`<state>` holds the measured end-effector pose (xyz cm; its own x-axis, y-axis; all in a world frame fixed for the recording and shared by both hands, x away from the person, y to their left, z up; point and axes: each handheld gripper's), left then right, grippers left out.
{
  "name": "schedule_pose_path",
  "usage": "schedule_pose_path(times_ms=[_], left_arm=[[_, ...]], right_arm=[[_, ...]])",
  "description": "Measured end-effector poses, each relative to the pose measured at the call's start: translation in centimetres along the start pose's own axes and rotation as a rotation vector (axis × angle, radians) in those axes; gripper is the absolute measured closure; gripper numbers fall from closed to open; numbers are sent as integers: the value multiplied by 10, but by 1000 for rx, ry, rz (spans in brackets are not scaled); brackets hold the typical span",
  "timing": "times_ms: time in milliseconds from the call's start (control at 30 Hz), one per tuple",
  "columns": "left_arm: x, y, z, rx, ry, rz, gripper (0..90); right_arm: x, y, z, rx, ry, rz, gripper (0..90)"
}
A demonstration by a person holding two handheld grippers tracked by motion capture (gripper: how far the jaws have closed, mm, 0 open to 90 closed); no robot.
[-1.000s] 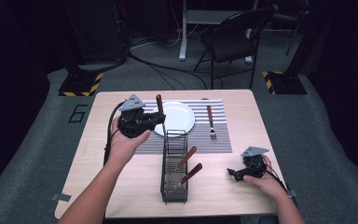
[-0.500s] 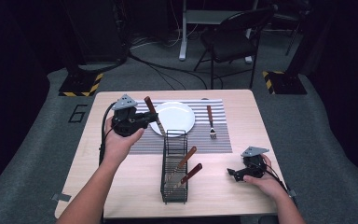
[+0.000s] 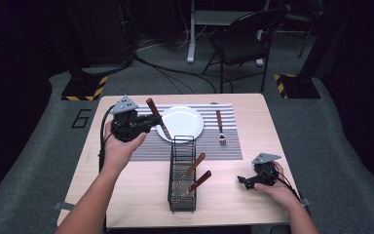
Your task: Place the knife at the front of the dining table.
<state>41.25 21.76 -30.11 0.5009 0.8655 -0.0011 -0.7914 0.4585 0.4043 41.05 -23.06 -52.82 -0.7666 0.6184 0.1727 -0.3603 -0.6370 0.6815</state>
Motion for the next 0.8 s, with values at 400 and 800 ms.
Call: schedule_pose_path(times_ms=[400,800], left_arm=[[26,4,-8,29,26,78,807],[52,-14,-39,89,64,177,807]], right_arm=[[0,0,0,0,1,0,0],[0,0,0,0,1,0,0]])
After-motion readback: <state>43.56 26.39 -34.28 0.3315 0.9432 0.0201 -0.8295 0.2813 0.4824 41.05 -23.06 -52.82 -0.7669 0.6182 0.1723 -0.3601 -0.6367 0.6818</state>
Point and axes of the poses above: each handheld gripper's, and its own axes: y roughly backward along the jaws, z roughly out of its top, x roughly to its left, and after that the axes turned 14 degrees about z, right-handed
